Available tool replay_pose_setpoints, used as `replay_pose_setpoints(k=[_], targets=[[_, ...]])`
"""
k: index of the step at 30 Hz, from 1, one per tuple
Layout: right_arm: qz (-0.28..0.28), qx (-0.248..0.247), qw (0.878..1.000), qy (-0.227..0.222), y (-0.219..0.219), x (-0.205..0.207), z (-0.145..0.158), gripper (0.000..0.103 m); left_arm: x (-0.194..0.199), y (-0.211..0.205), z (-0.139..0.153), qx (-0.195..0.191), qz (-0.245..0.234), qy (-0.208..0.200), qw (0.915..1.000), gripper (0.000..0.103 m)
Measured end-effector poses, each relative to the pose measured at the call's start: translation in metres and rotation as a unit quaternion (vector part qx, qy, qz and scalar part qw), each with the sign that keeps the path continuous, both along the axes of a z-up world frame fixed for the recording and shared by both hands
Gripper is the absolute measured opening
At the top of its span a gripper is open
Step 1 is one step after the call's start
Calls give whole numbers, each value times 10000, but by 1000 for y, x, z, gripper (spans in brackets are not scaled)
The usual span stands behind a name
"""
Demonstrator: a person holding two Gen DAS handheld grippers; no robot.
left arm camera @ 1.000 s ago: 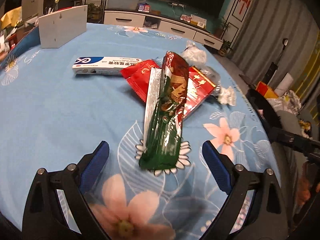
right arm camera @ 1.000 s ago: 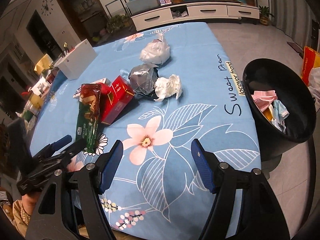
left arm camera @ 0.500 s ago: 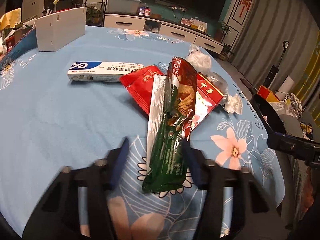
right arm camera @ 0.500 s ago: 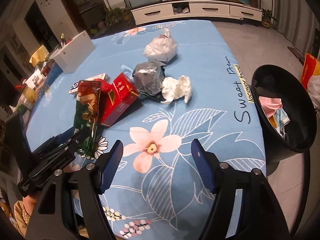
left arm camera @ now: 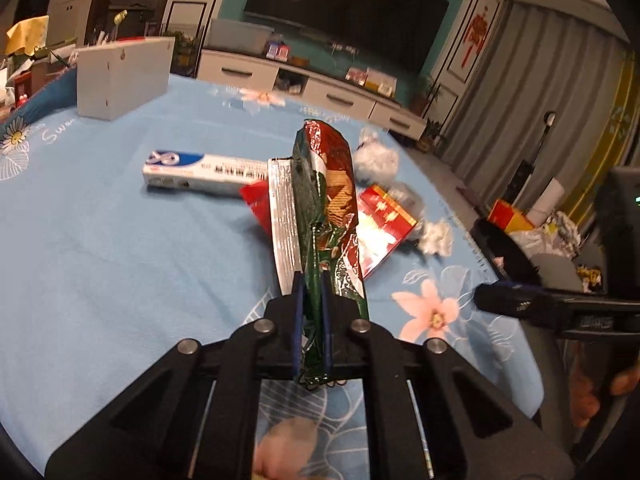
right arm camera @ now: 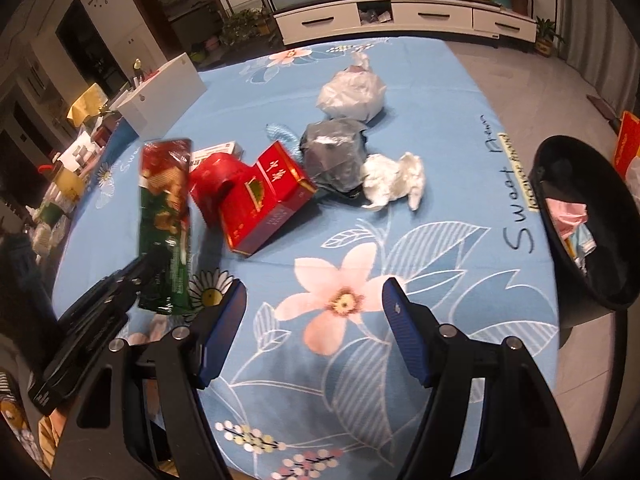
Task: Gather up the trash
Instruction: 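Hold the snack wrapper in the left tool while the right grasps the red cigarette box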
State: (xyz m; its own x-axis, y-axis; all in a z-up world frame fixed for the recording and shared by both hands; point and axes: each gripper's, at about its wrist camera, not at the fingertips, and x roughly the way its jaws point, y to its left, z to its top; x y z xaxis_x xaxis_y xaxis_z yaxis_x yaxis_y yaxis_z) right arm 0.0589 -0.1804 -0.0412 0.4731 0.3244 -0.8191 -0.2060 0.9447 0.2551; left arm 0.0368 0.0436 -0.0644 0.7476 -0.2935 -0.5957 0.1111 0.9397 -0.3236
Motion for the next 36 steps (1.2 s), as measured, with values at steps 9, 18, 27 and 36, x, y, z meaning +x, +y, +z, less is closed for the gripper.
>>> replay_pose_setpoints(k=[9, 18, 27, 36], targets=[[112, 74, 9998, 118, 23, 10, -4, 70, -17, 31, 19, -134, 312, -368, 9987, 9], [142, 770, 9966, 270, 38, 32, -16, 70, -14, 55, 12, -250, 538, -317, 9977, 9], [33, 1081, 9927, 532, 46, 47, -33, 70, -11, 66, 5, -311, 702, -228, 9968, 9], [-176, 1440, 9874, 630, 40, 71, -44, 70, -4, 65, 0, -271, 672, -98, 9973, 9]])
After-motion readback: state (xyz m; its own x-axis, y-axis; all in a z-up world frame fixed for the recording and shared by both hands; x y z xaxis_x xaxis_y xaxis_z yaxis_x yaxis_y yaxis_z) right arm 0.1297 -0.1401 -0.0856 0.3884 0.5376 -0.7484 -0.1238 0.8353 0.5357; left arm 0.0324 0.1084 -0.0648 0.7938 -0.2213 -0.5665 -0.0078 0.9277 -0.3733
